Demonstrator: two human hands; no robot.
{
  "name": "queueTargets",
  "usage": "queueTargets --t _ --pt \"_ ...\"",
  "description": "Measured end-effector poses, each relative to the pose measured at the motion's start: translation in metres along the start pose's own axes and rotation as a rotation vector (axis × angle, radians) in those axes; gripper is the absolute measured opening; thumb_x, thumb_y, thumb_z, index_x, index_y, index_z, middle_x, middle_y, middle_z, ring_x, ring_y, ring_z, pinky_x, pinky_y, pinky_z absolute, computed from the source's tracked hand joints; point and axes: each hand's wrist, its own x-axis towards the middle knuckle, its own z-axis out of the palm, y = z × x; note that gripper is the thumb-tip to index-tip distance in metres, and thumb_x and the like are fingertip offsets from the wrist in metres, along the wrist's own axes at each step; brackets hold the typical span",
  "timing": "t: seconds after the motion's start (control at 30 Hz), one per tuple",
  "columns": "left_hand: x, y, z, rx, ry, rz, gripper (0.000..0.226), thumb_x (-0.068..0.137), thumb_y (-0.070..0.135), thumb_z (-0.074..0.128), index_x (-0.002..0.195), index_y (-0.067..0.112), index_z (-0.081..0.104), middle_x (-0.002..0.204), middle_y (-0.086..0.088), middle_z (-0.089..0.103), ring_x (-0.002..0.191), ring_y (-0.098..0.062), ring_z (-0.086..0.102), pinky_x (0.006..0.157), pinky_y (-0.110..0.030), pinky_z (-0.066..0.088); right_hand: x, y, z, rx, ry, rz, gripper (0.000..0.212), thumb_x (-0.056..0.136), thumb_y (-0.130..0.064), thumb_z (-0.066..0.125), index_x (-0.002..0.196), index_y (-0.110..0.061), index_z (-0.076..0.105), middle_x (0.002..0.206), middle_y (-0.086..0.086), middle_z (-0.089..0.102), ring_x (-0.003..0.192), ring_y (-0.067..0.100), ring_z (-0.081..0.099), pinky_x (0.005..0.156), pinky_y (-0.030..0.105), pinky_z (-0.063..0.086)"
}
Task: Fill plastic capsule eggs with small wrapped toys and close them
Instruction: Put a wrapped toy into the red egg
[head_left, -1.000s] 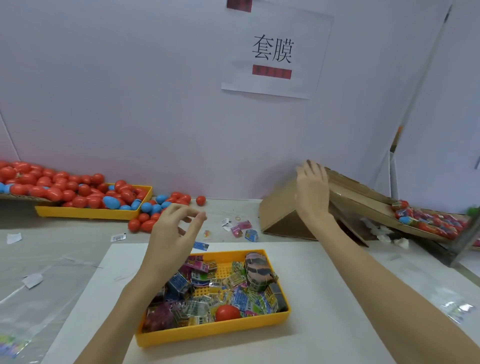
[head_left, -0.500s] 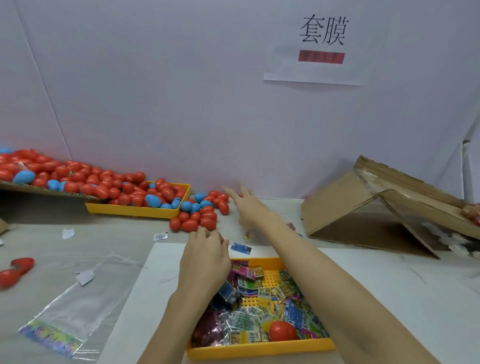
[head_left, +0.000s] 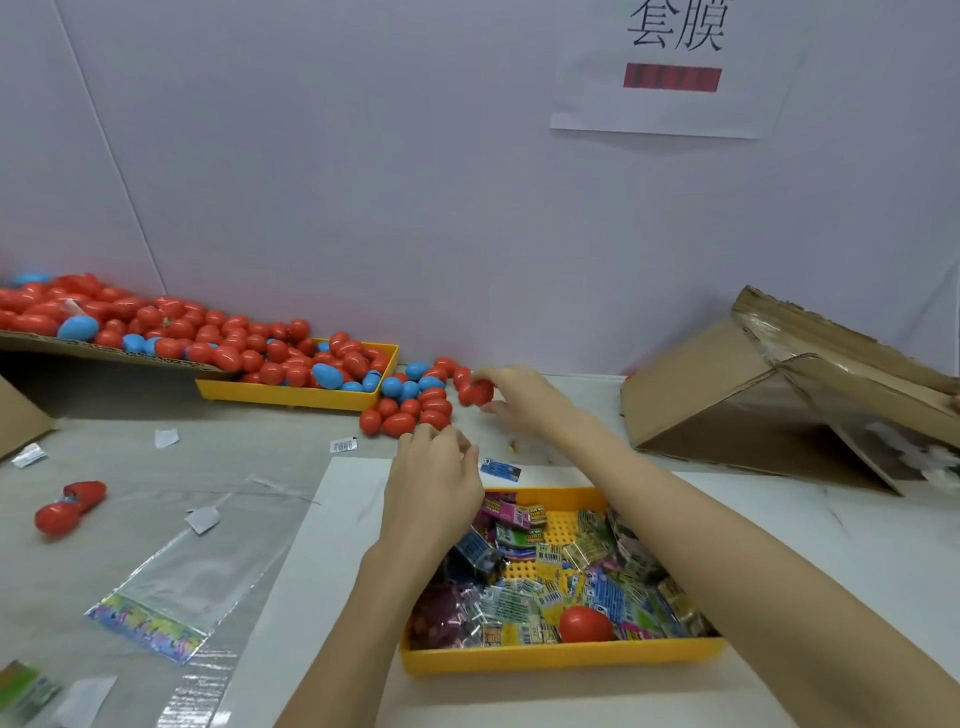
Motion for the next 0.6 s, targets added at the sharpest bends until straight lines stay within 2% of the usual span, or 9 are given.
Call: queueTargets --t 0.1,0.17,0.23,0.3,0.43,0.5,0.6 --pt "0.001 0.006 -0.003 -0.21 0.066 0.058 0.021 0.105 0.023 0.055 0.118 0.012 0.067 0.117 -0.002 0.065 0.111 -0.02 0.058 0.094 -0.036 0.049 -0.044 -0.007 -0.02 0.205 0.105 -0.032 0.044 0.095 -0.015 0.073 0.137 -0.011 0.061 0.124 0.008 0.072 0.113 0.019 0.067 0.099 0.032 0.054" --pt "-0.001 0.016 -0.007 -0.443 0.053 0.067 0.021 0.104 0.03 0.06 0.117 0.015 0.066 0.106 0.006 0.07 0.099 -0.007 0.065 0.083 -0.023 0.054 -0.082 -0.013 -0.028 0.309 0.155 -0.046 0.047 0.097 -0.016 0.072 0.141 -0.013 0.055 0.124 0.003 0.071 0.115 0.011 0.066 0.097 0.025 0.055" --pt "-0.004 0.026 -0.007 -0.62 -0.066 0.075 0.022 0.099 0.039 0.067 0.112 0.022 0.066 0.095 0.009 0.074 0.087 -0.001 0.07 0.073 -0.017 0.056 -0.121 -0.019 -0.031 0.363 0.2 -0.066 0.044 0.1 -0.016 0.067 0.14 -0.017 0.051 0.126 -0.005 0.067 0.117 0.002 0.062 0.096 0.018 0.053" --pt "-0.008 0.034 -0.005 -0.717 -0.191 0.07 0.024 0.093 0.037 0.075 0.11 0.021 0.067 0.088 0.003 0.078 0.077 -0.008 0.075 0.069 -0.022 0.06 -0.154 -0.024 -0.031 0.373 0.252 -0.059 0.043 0.101 -0.014 0.064 0.142 -0.022 0.05 0.127 -0.012 0.063 0.119 -0.002 0.059 0.098 0.014 0.049" --pt "-0.013 0.045 -0.003 -0.729 -0.338 0.056 0.023 0.094 0.038 0.074 0.103 0.016 0.073 0.082 -0.001 0.079 0.069 -0.016 0.075 0.067 -0.026 0.06 -0.187 -0.029 -0.026 0.399 0.326 0.054 0.055 0.096 -0.024 0.074 0.146 -0.024 0.052 0.131 -0.013 0.062 0.117 0.0 0.059 0.097 0.016 0.05" --pt "-0.015 0.047 -0.003 -0.718 -0.398 0.071 0.023 0.096 0.037 0.071 0.103 0.015 0.073 0.081 -0.001 0.079 0.069 -0.014 0.075 0.067 -0.023 0.06 -0.191 -0.029 -0.025 0.363 0.38 0.087 0.047 0.093 -0.024 0.076 0.137 -0.022 0.06 0.121 -0.011 0.068 0.108 0.001 0.061 0.091 0.02 0.053" --pt "-0.017 0.049 -0.006 -0.712 -0.392 0.067 0.021 0.094 0.036 0.074 0.105 0.018 0.073 0.087 0.004 0.079 0.072 -0.006 0.074 0.066 -0.015 0.055 -0.192 -0.03 -0.024 0.35 0.393 0.059 0.035 0.093 -0.019 0.076 0.127 -0.02 0.066 0.111 -0.005 0.073 0.1 0.007 0.063 0.082 0.024 0.054"
